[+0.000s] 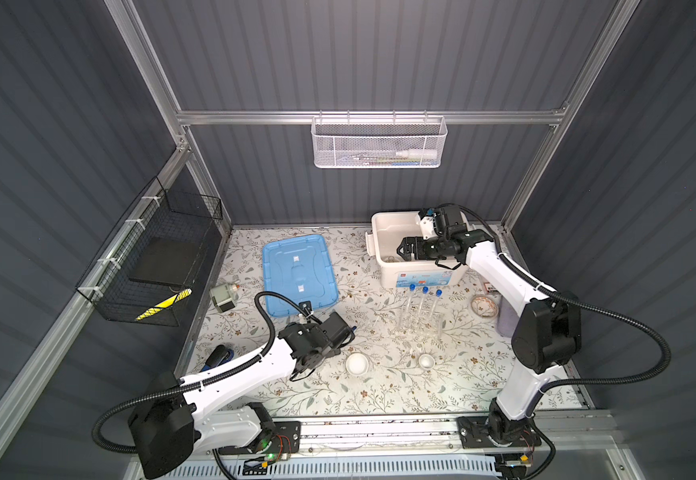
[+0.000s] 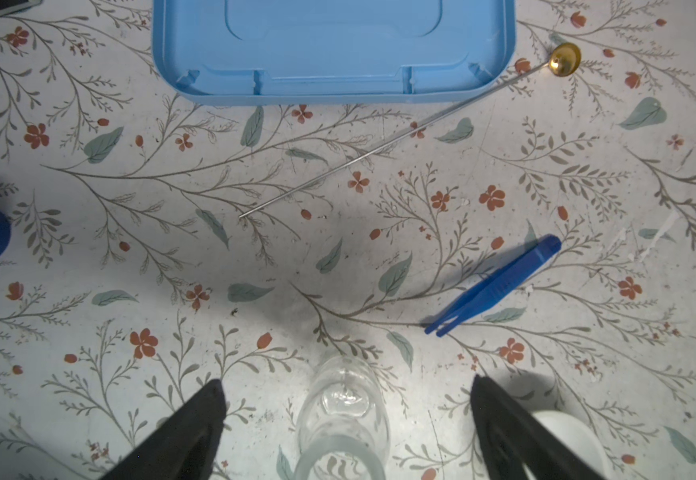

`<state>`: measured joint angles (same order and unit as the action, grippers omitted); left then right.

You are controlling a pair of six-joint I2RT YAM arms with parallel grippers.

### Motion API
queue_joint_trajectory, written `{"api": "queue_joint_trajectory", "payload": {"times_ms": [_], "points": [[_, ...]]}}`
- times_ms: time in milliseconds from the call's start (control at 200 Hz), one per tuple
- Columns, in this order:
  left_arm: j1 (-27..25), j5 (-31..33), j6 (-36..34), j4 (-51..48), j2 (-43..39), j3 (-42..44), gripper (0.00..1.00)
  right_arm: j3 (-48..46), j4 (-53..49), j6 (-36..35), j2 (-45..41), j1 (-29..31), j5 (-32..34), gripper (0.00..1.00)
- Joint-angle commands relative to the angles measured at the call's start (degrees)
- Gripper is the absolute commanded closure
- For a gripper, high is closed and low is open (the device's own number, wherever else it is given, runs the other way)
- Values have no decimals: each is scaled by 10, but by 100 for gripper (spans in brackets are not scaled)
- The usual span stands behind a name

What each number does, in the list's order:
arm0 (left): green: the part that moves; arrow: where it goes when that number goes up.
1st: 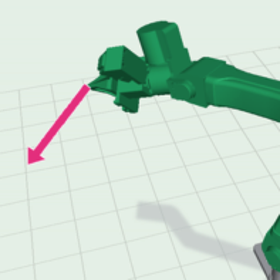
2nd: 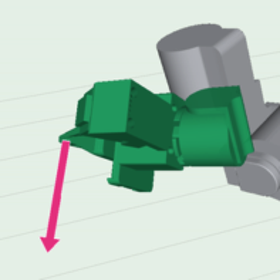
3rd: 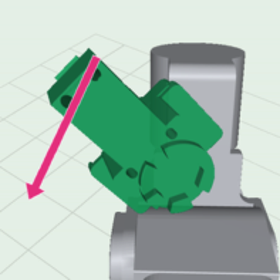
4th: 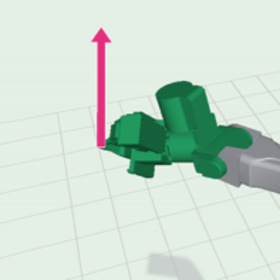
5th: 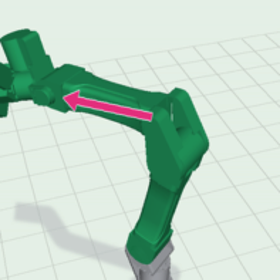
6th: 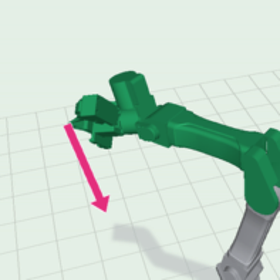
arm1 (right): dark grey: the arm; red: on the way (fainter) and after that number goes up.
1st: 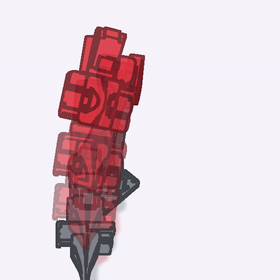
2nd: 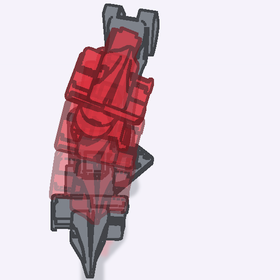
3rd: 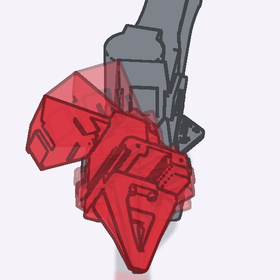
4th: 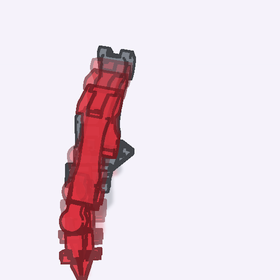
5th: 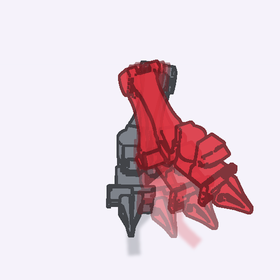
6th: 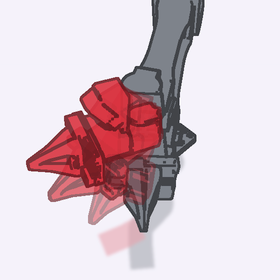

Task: Organize the chemistry lab equipment
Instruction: 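Close left gripper on the small clear glass bottle while right gripper rises from bin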

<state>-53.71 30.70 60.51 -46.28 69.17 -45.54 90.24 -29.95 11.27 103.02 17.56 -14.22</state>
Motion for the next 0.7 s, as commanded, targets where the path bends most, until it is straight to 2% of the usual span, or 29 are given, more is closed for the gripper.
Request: {"api": "queue_joint_trajectory", "payload": {"times_ms": [0, 345, 560, 695], "points": [[-14, 6, 40, -7, -5, 12, 10, -15, 11, -8, -19, -6, -7, 1], [-38, 5, 80, -15, -14, 33, 25, -24, 15, -4, -26, -12, -11, 1], [-41, 1, 83, -5, -32, 47, 38, -26, 13, -3, -27, -13, -12, 1], [-41, -2, 82, -7, -29, 48, 42, -26, 12, -2, -25, -14, -11, 1]]}}
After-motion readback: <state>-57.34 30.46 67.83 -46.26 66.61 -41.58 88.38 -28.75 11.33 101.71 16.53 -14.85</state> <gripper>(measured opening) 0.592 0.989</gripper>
